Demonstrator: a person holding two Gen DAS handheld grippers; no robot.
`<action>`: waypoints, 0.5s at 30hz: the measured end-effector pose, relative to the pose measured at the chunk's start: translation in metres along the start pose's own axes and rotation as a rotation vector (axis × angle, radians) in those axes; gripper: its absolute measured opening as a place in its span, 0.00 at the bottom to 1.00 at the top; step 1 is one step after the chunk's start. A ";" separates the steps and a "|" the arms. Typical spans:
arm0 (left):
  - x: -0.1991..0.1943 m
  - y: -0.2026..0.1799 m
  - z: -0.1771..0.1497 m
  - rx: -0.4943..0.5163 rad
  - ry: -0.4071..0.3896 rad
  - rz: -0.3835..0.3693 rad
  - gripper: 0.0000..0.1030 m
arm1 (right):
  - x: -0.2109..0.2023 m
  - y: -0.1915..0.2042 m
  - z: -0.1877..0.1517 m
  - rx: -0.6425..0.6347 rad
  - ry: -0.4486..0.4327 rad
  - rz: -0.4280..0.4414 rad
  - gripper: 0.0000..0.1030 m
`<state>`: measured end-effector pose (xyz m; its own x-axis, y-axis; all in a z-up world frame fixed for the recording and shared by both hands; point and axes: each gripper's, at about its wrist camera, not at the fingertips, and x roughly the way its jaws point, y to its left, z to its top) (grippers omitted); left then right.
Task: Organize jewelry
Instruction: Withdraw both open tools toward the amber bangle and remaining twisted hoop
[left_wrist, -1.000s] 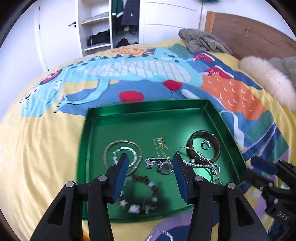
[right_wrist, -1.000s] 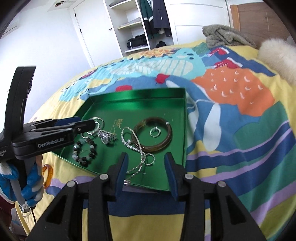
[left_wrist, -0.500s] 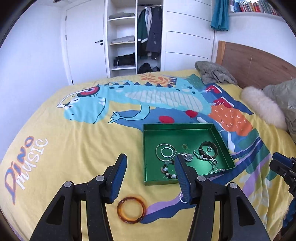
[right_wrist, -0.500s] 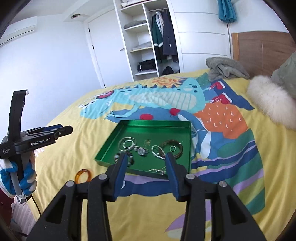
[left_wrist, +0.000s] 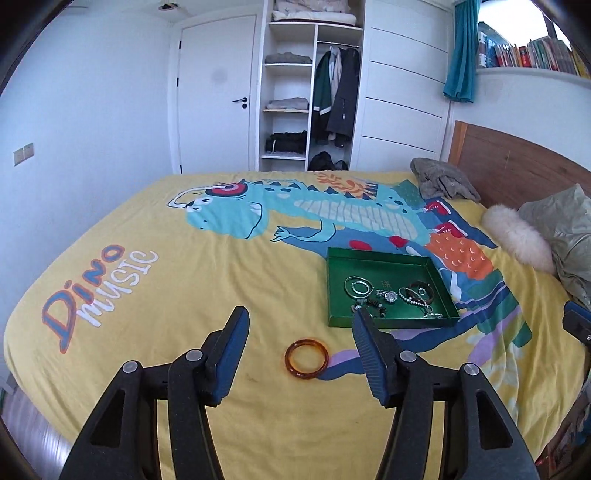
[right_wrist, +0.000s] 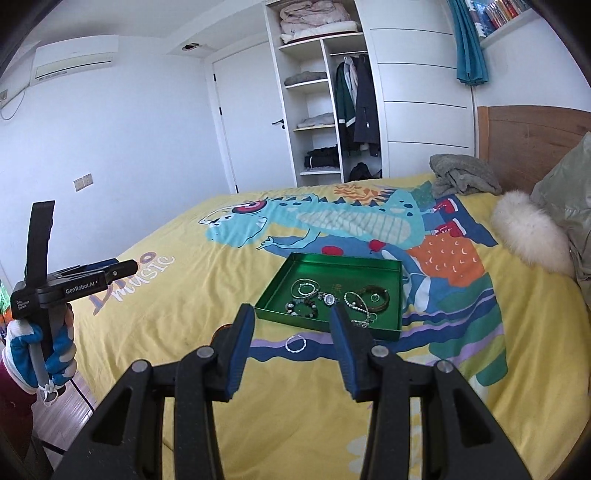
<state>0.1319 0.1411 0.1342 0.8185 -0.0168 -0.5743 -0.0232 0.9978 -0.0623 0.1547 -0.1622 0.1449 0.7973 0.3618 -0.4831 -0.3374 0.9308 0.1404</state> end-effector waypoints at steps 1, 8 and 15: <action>-0.008 0.003 -0.003 -0.004 -0.005 0.003 0.56 | -0.008 0.004 -0.002 -0.005 -0.007 0.005 0.39; -0.053 0.018 -0.010 -0.031 -0.054 0.015 0.56 | -0.046 0.026 -0.006 -0.036 -0.051 0.027 0.39; -0.073 0.018 -0.009 -0.022 -0.095 0.003 0.56 | -0.069 0.040 -0.002 -0.061 -0.087 0.028 0.39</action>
<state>0.0665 0.1601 0.1671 0.8689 -0.0064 -0.4949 -0.0376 0.9962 -0.0788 0.0853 -0.1504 0.1818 0.8267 0.3929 -0.4028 -0.3877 0.9165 0.0983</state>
